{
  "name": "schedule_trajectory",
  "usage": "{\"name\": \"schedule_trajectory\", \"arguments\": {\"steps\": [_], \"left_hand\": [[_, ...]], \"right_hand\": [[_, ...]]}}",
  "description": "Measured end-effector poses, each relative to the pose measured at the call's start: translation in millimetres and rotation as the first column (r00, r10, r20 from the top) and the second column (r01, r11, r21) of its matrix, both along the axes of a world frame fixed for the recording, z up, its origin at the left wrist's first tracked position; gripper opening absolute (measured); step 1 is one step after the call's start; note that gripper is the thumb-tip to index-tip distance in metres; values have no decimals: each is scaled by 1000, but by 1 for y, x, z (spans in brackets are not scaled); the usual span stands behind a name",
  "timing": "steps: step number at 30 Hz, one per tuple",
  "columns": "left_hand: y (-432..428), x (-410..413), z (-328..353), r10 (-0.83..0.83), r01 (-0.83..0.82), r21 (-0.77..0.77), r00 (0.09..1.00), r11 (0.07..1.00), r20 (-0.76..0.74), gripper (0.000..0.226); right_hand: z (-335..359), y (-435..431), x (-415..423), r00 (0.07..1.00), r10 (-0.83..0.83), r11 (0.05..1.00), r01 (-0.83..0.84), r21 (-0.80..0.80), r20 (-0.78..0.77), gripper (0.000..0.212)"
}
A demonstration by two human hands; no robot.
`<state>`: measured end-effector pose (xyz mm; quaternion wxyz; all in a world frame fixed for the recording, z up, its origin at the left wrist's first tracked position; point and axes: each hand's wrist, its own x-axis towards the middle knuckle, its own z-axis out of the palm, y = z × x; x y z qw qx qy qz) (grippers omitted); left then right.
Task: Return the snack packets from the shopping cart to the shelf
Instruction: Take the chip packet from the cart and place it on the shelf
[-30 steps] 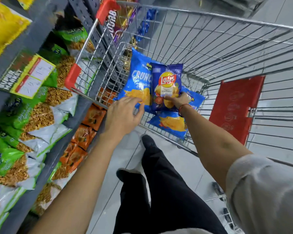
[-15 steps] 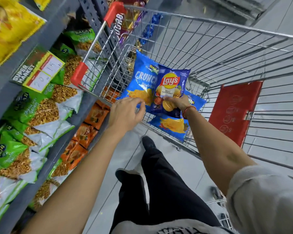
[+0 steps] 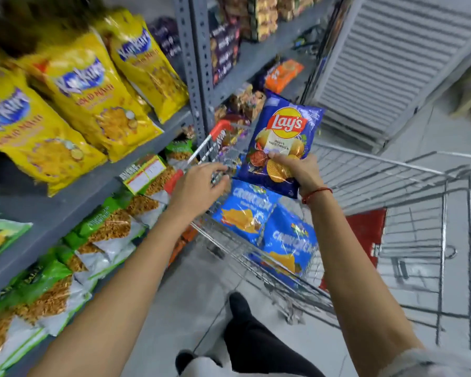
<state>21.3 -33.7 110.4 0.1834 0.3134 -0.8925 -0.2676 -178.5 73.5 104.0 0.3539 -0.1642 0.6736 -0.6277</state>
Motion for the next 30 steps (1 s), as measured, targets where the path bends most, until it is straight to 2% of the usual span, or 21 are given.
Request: {"name": "schedule_trajectory", "arguments": {"steps": [4, 8, 14, 18, 21, 23, 26, 30], "left_hand": [[-18, 35, 86, 92, -119, -161, 981, 980, -169, 27], [-22, 95, 174, 170, -287, -338, 926, 897, -336, 29], [-13, 214, 269, 291, -559, -534, 812, 634, -505, 31], [-2, 299, 302, 431, -714, -579, 699, 393, -570, 30], [7, 357, 310, 552, -765, -585, 621, 270, -557, 39], [11, 390, 309, 634, -777, -586, 576, 229, -516, 43], [18, 434, 306, 771, -792, -573, 495, 210, -401, 49], [27, 474, 301, 891, -791, -576, 395, 206, -224, 76]], "right_hand": [[92, -30, 25, 990, 72, 969, -99, -225, -122, 31], [184, -58, 74, 963, 185, 858, -256, -445, -198, 21], [282, -92, 165, 889, 317, 638, -458, -619, -330, 24], [322, -111, 232, 831, 398, 495, -551, -672, -388, 46], [341, -123, 281, 768, 463, 402, -627, -668, -443, 32], [348, -133, 310, 733, 503, 353, -658, -665, -458, 28], [357, -147, 358, 680, 562, 304, -699, -647, -471, 34], [363, -166, 423, 627, 612, 263, -736, -624, -482, 50]]}}
